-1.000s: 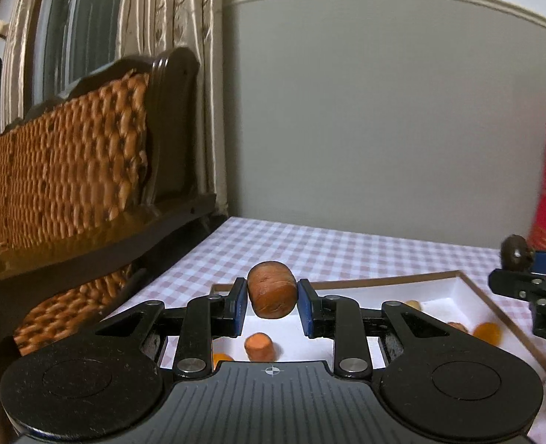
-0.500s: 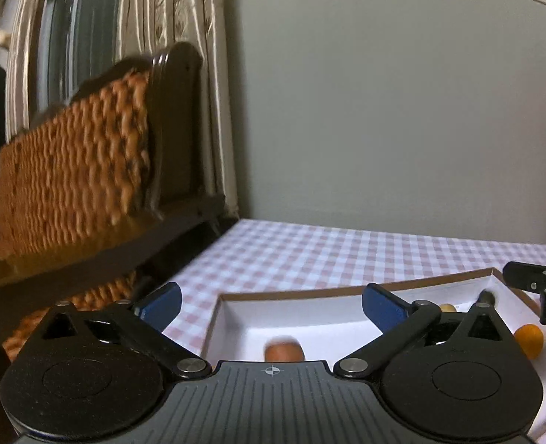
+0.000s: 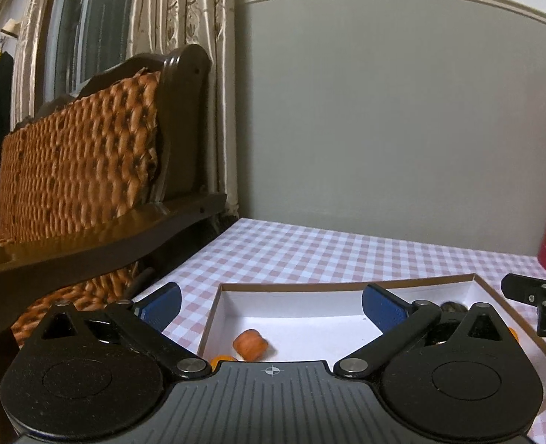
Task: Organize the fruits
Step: 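Move both open tools away from the tray toward the two remaining oranges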
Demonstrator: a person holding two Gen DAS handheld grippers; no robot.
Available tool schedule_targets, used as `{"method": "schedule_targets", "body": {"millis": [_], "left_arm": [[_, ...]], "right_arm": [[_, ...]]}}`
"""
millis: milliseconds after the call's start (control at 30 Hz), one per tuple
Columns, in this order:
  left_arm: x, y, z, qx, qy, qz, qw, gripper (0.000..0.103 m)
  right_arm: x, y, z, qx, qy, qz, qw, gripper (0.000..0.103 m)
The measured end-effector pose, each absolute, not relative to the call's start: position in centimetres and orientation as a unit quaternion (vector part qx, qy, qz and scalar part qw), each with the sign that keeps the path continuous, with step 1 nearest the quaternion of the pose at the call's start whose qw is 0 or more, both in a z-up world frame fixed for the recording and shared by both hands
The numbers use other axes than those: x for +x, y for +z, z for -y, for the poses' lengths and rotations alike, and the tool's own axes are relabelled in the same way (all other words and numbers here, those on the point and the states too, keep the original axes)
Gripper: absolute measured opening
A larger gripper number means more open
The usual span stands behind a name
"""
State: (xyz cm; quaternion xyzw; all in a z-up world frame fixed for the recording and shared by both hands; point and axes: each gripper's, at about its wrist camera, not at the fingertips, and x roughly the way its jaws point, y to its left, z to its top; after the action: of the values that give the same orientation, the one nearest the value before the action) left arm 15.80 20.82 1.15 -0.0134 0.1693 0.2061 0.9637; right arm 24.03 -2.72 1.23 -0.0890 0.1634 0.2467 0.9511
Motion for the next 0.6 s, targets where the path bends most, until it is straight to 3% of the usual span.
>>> {"method": "schedule_targets", "body": {"millis": [600], "left_arm": [[8.2, 0.9, -15.0, 0.013, 0.175, -0.161, 0.971, 0.103]], "right_arm": [[16.8, 2.3, 6.3, -0.129, 0.228, -0.150, 0.953, 0.097]]}}
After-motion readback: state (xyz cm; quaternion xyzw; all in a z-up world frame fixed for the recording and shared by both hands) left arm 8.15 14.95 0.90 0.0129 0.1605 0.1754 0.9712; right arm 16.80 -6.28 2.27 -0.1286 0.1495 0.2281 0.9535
